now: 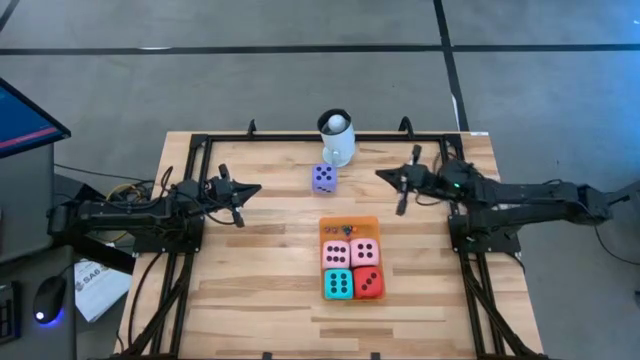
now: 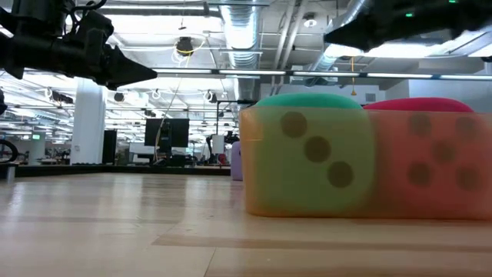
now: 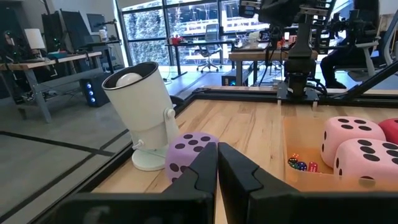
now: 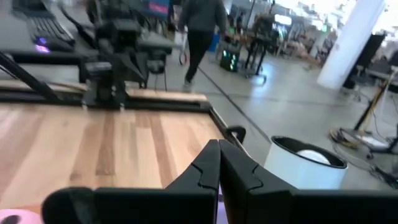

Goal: Pick & Place Dice
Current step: Put the large purple dice into the orange bin

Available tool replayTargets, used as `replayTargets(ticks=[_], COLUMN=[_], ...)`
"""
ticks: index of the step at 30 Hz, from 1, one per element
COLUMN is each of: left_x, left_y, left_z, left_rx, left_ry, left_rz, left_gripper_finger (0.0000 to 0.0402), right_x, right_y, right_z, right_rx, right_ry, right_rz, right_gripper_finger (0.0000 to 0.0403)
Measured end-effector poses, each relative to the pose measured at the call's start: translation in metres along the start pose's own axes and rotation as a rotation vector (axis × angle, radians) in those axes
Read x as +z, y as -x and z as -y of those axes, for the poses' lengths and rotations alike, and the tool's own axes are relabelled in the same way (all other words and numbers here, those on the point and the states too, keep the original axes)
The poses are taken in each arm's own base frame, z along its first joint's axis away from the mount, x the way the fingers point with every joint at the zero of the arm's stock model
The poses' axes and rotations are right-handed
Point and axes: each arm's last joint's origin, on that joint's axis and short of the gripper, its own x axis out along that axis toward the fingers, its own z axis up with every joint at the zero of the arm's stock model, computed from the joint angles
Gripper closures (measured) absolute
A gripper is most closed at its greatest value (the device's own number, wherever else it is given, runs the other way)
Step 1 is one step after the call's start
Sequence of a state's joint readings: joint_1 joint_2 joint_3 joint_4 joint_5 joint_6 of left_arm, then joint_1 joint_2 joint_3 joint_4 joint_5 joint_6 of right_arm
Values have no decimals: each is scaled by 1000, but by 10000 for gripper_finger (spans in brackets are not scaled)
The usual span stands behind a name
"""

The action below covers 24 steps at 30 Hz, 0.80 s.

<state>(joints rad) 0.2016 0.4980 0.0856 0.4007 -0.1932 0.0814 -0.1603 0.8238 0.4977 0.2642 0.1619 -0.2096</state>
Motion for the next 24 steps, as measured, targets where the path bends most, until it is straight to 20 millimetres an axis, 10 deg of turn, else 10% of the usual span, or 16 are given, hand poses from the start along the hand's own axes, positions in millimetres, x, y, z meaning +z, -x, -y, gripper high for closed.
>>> replayTargets(ticks=[24], left_x=[0], left_y=[0], left_z=[0], left_rx=[0], left_ry=[1], left_rz=[4], left_gripper_finger=[401], right_x=[-10], right_y=[-128], right_z=[73], right_rx=[225], right_ry=[-25], right_rz=[-274], right_gripper_finger=[403])
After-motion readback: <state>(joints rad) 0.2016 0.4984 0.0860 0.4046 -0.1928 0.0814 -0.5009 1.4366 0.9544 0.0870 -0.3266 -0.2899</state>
